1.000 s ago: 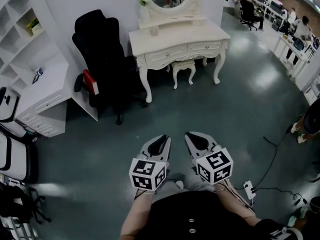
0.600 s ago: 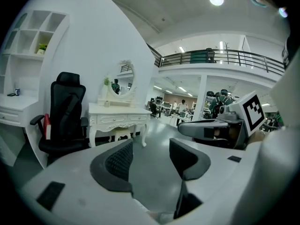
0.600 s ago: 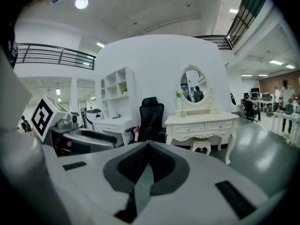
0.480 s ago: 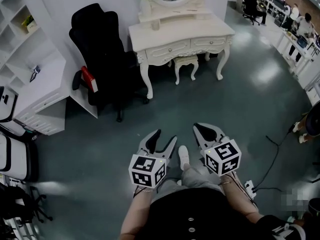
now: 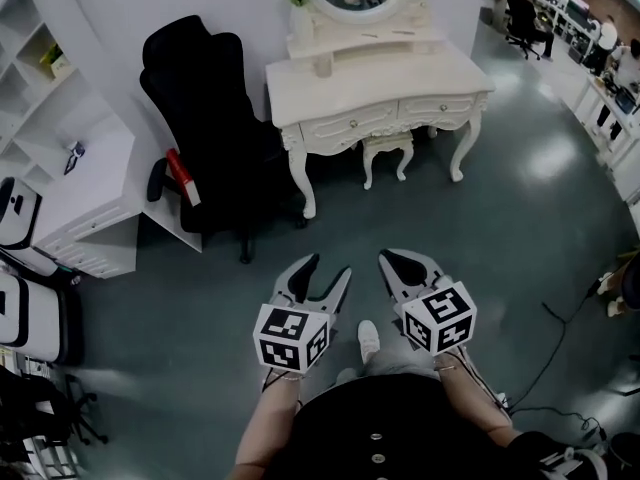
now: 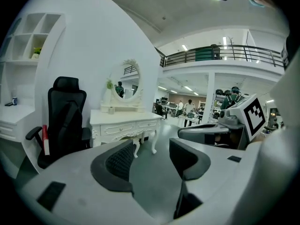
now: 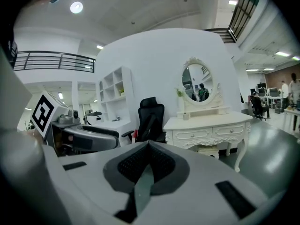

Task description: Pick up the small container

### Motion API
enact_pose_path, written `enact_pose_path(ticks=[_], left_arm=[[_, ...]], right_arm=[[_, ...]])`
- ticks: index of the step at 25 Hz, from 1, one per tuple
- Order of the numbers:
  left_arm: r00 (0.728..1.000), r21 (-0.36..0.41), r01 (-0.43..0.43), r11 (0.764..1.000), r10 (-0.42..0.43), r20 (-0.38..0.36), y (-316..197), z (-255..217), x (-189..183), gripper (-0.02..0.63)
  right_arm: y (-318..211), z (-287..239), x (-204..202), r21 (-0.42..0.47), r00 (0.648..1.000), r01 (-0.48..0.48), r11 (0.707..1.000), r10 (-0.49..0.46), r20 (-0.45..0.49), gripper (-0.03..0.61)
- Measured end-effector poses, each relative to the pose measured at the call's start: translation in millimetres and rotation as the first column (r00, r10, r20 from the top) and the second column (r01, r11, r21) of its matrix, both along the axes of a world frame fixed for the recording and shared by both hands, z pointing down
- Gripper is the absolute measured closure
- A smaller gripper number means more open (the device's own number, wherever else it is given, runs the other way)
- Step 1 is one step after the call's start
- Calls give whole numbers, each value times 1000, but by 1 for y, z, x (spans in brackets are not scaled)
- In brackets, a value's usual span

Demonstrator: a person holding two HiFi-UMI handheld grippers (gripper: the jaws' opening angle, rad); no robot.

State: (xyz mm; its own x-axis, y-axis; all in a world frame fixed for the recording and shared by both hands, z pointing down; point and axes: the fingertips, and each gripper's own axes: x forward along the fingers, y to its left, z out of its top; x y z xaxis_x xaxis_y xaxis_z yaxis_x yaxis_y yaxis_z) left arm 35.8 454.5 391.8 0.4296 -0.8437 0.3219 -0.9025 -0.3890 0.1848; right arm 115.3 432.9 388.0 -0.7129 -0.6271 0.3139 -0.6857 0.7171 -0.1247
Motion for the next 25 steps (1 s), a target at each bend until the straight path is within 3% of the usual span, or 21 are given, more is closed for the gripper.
enact_pose_path(ticks=[10, 16, 25], left_arm=[[997, 13, 75, 997, -74, -18, -129, -12, -14, 390], [996, 10, 85, 996, -85, -23, -164, -10, -11, 390], [998, -25, 20, 1000, -21, -54, -203, 0, -12, 390]], right_arm=[[-123, -10, -10, 16, 998, 65, 998, -65, 11, 577], [-162, -9, -11, 19, 998, 66, 998, -66, 15, 577], [-194, 1, 0, -11, 1000, -6, 1000, 6, 17, 577]])
